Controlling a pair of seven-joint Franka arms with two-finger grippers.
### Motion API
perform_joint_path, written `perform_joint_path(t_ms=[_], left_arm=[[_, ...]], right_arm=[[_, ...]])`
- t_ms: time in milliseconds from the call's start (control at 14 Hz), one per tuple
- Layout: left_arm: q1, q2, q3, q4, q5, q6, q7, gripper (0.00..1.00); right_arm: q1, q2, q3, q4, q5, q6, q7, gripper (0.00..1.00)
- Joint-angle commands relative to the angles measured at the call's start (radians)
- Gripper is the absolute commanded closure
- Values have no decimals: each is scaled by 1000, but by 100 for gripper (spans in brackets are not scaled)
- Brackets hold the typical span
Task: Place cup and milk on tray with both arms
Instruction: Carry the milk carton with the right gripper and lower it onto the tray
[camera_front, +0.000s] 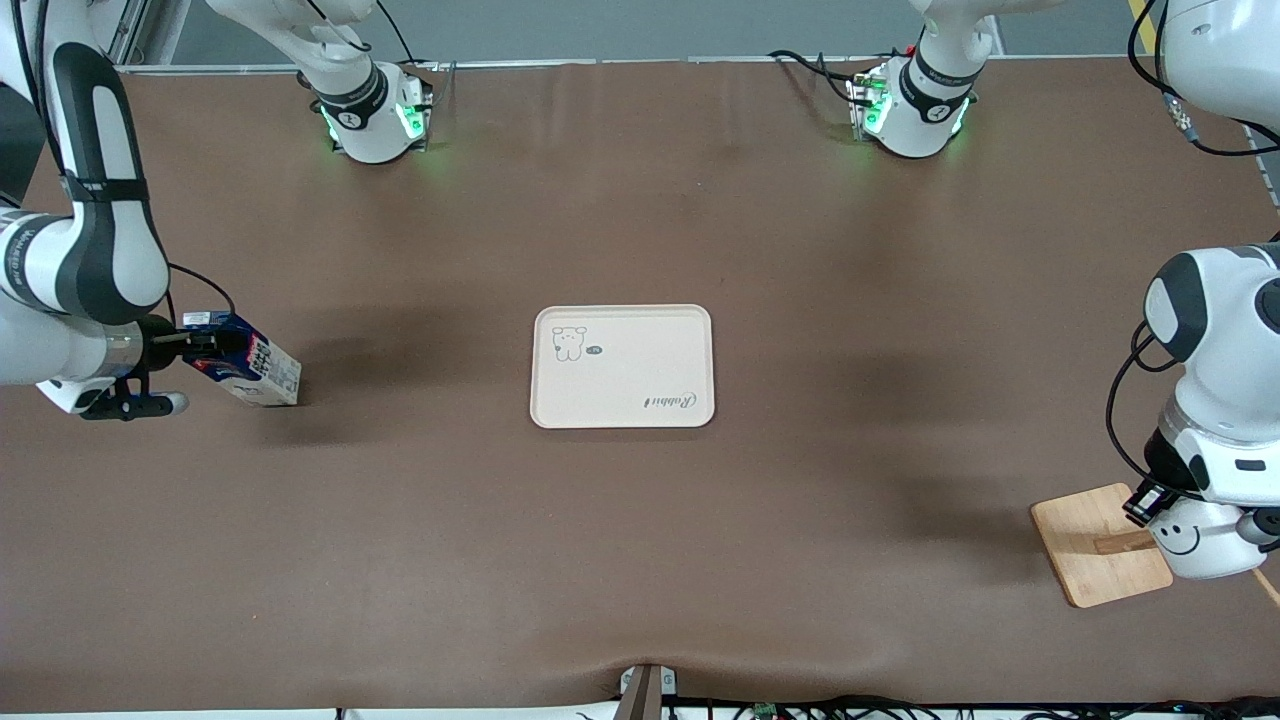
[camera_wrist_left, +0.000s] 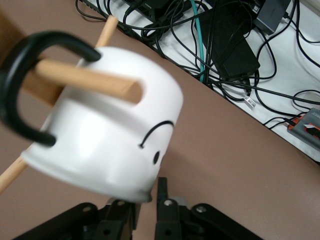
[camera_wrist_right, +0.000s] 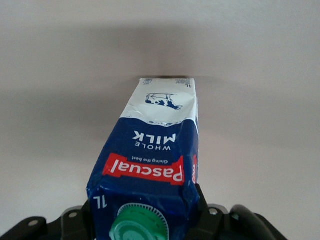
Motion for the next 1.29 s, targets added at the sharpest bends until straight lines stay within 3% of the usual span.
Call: perform_joint_path(t_ms=[0,143,429,714,1000,1214], left_arm=[[-3,-3,1,-5,42,3,16,89],[-3,-4,1,-5,59,0,19,90],[-2,-6,0,-2,59,0,22,91],[-3,-7,0,1,59,0,25,100],[-3,-10,0,3,59,-1,24,100],[-3,-12,0,3,59,-1,25,100]], right_arm=[[110,-12,-3,131,14,-142,18,100],[191,-12,-2,152,25,-149,128,100],[335,21,-3,234,166,-149,344,100],[512,129,-2,335,252,-141,593,100],[671,308,-3,514,264,-134,679,100],[719,342,-5,534,255,-134,678,100]])
